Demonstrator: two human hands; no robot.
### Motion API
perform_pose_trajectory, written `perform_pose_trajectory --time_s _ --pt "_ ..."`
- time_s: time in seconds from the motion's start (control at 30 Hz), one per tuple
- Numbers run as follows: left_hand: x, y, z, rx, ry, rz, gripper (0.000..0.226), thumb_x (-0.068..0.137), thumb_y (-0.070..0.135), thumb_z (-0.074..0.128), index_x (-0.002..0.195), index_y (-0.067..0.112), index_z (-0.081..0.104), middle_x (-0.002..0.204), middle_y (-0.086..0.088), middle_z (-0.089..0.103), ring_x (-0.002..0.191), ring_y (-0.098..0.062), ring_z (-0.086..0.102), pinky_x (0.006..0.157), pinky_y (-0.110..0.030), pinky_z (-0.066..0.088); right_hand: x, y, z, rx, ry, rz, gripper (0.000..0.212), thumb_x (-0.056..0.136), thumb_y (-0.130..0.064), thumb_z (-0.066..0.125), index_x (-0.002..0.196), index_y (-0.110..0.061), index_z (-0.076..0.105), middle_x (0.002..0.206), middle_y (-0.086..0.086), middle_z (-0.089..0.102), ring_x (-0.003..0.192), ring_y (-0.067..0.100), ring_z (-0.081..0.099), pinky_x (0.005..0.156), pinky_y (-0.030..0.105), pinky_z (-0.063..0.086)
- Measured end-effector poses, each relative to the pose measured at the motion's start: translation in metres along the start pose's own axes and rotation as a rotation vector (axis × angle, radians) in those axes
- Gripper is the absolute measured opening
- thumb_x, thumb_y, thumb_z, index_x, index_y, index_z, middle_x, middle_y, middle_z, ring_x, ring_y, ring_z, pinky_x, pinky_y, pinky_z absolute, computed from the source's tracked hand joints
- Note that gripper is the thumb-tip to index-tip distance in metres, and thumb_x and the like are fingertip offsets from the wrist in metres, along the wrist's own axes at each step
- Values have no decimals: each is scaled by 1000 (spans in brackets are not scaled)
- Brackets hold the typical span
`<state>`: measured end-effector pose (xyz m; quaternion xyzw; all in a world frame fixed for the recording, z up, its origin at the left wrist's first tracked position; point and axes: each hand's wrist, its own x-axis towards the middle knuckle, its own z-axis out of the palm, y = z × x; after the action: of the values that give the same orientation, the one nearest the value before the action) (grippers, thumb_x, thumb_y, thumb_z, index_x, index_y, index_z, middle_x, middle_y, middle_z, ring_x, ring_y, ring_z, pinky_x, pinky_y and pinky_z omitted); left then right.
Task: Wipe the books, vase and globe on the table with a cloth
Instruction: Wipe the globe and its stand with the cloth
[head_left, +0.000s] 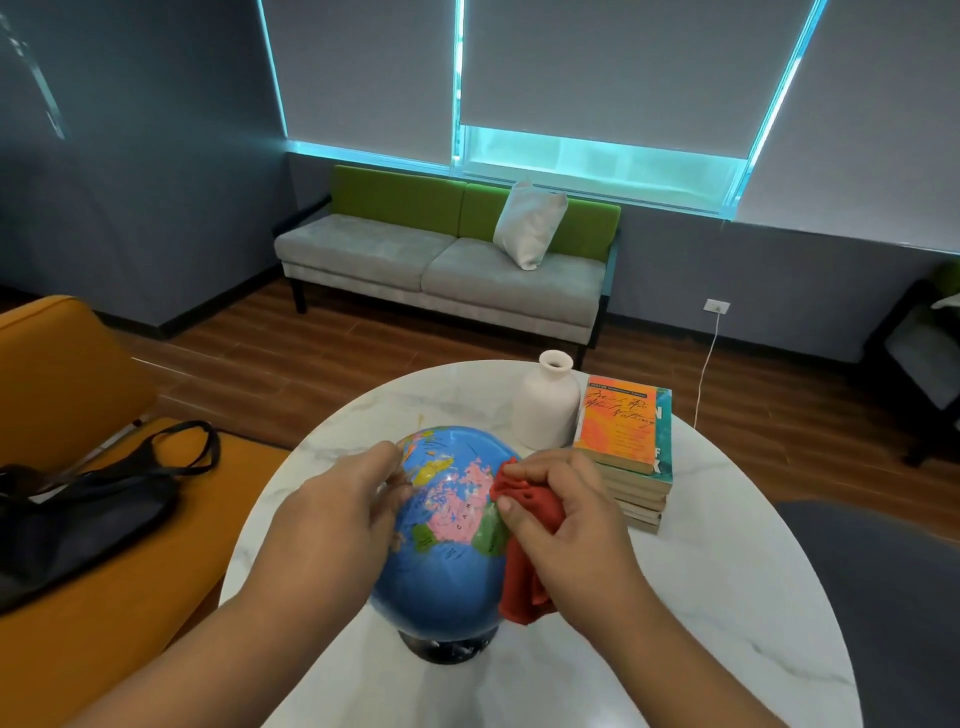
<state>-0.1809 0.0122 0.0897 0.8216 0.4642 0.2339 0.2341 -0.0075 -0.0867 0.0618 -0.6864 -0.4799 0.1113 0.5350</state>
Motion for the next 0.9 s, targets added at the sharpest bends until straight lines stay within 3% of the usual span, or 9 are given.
perform_pose_trajectory --time_s 0.17,0.3,0.43,0.5,0.6,0.7,0.8,0.9 --pt "-2 9 2 87 -35 47 13 96 31 53 108 36 55 112 16 65 87 -7 52 63 -17 43 10 8 -3 3 91 160 13 86 -14 70 89 -27 69 102 -11 59 97 -12 52 79 -1 36" --pt "-3 12 0 149 -35 57 4 96 33 51 99 34 50 112 13 67 86 -11 57 61 -19 44 7 -6 9 -90 31 36 12 85 -17 64 94 -25 67 102 -14 52 101 -6 51 85 4 37" --pt "-3 8 -3 108 -37 57 14 95 31 55 87 38 45 111 15 68 82 -10 60 59 -16 41 6 -17 8 -126 -125 -86 28 76 -11 58 98 -27 64 105 -14 52 105 -3 51 89 5 36" --pt "-3 7 -3 106 -35 56 14 94 32 56 87 36 45 111 17 68 79 -9 57 57 -11 36 14 -11 3 -90 -50 -30 30 78 0 60 92 -26 65 100 -16 54 99 -9 52 83 3 36" --pt "-3 9 -1 131 -18 58 6 94 32 56 93 28 51 109 14 69 79 -11 56 57 -13 39 26 -1 0 -129 -8 145 22 87 -8 61 92 -29 65 98 -18 51 96 -15 47 77 5 35" --pt "-2 9 -2 153 -5 63 8 95 34 54 91 28 50 108 10 70 80 -15 58 61 -26 46 22 -6 5 -188 -43 62 17 89 -13 61 98 -26 66 102 -14 49 101 -10 46 81 -1 32" --pt "0 7 -4 165 -15 63 9 95 37 52 90 32 47 108 11 69 76 -14 58 57 -23 41 16 -16 6 -189 -173 -81 23 85 -8 63 102 -24 65 106 -13 50 105 -3 48 89 3 34" --pt "1 6 -5 184 -36 66 11 96 38 50 90 38 41 112 15 68 76 -10 56 54 -17 37 24 -17 -4 -91 -178 -8 29 82 -2 65 97 -27 67 103 -16 57 101 -5 54 86 9 40"
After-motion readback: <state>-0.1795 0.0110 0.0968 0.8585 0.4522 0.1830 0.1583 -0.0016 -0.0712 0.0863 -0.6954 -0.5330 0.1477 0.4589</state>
